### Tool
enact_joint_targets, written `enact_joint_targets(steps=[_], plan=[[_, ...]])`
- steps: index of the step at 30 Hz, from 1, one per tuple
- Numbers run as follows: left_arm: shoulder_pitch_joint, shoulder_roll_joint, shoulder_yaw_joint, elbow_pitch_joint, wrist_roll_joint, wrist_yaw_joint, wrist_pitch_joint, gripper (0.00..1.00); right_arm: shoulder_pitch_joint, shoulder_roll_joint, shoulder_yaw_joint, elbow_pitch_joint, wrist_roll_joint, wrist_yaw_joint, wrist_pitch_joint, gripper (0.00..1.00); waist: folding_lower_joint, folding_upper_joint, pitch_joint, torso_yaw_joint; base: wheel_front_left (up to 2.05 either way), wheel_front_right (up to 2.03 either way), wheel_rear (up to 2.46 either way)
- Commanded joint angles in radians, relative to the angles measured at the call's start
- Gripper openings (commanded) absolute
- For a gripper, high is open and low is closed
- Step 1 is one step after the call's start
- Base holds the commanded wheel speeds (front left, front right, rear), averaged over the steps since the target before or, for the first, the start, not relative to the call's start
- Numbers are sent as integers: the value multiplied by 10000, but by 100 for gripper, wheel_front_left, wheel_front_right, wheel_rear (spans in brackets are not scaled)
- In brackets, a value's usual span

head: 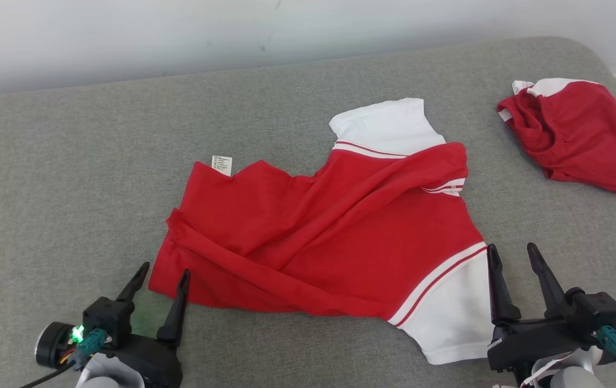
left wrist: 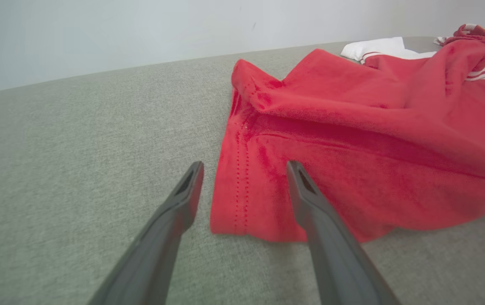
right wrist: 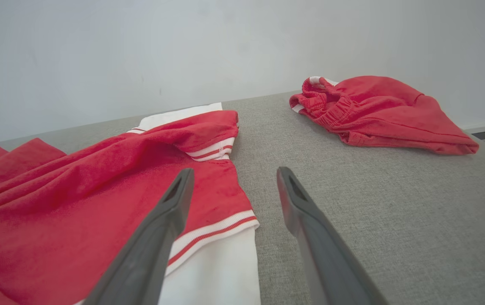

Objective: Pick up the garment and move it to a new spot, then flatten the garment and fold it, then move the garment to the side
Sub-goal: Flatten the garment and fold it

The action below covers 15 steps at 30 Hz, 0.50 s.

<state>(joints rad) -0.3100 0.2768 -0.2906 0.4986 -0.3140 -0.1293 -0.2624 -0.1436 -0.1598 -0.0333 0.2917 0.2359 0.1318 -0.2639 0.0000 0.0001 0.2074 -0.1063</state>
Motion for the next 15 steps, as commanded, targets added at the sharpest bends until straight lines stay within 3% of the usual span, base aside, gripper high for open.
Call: enact_joint_targets(steps=[1,2,3,4,15], plan=[[-132,-11,-103,112,-160,-12,-32,100,-47,-43,-16,-32,-7,-28,-1,100,0,-1,25,-53,0,0,0],[-181,-4,-143,177,-221,-13,-32,60,-43,-60,-25,-42,-1,-28,-1,100,0,-1,25,-63,0,0,0],[-220,19,-200,238,-211,-2,-32,7,-31,-68,-31,-54,1,-28,-1,100,0,-1,22,-69,0,0,0],[-246,25,-250,262,-234,-3,-32,0,-8,-73,-41,-69,-4,-28,-1,100,0,-1,15,-65,0,0,0],[176,-64,-154,37,-377,-6,-32,0,216,-2,-146,-40,-106,-28,-1,100,0,-1,-307,418,0,0,0]])
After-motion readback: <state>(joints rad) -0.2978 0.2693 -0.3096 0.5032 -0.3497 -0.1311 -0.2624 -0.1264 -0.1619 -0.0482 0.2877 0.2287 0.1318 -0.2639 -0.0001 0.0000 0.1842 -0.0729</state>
